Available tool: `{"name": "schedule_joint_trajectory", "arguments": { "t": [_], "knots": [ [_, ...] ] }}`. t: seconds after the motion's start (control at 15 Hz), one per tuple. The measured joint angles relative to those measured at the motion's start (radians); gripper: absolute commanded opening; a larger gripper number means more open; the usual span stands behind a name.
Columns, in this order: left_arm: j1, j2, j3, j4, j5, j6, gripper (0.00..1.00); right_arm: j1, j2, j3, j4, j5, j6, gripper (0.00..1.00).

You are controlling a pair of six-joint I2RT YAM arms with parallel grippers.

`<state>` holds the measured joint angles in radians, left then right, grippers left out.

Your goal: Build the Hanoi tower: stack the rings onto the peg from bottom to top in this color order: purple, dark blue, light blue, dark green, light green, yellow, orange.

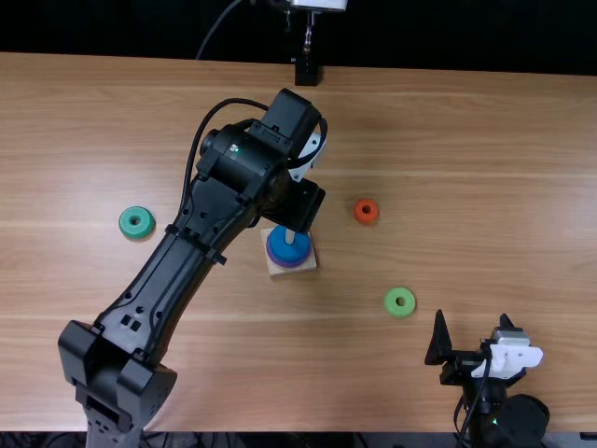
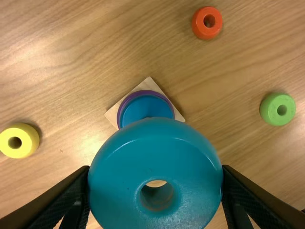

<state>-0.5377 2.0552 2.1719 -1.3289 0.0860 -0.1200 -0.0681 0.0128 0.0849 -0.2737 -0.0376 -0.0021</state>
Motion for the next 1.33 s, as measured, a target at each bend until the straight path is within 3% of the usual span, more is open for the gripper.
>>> {"name": "schedule_joint_trajectory", "arguments": {
  "t": [1.33],
  "knots": [
    [-0.019, 0.000, 0.000, 0.010, -0.001, 0.000, 0.00, 0.000, 0.000, 0.000, 0.001, 0.000, 0.000, 1.00]
  ]
}}
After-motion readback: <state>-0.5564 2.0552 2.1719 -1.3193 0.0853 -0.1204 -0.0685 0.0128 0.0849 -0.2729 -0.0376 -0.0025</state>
